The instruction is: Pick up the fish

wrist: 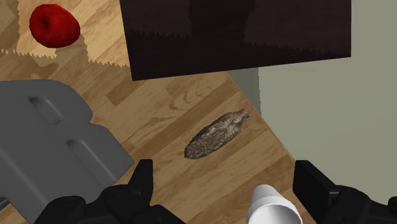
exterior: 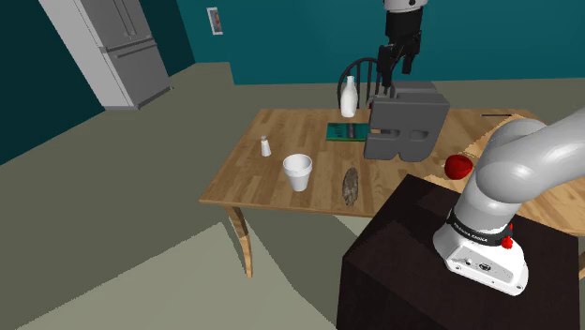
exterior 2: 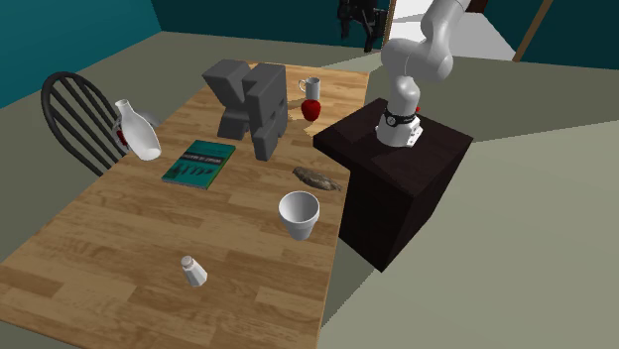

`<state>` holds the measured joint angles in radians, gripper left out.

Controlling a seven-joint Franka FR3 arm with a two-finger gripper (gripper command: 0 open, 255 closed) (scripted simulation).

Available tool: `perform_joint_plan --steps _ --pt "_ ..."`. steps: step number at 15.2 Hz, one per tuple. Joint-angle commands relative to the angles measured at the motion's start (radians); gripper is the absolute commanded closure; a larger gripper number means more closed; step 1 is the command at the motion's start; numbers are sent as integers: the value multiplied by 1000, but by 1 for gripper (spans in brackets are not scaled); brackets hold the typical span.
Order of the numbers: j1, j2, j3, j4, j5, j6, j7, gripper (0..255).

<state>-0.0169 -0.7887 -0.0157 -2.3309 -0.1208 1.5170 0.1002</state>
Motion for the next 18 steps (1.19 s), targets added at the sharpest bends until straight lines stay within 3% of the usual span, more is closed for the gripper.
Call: perform_joint_plan --steps 1,10,18 --pt "0 0 0 0 0 0 0 0" --pt "-40 9 68 -302 6 339 214 0" --pt "-94 178 144 -468 -18 694 428 0"
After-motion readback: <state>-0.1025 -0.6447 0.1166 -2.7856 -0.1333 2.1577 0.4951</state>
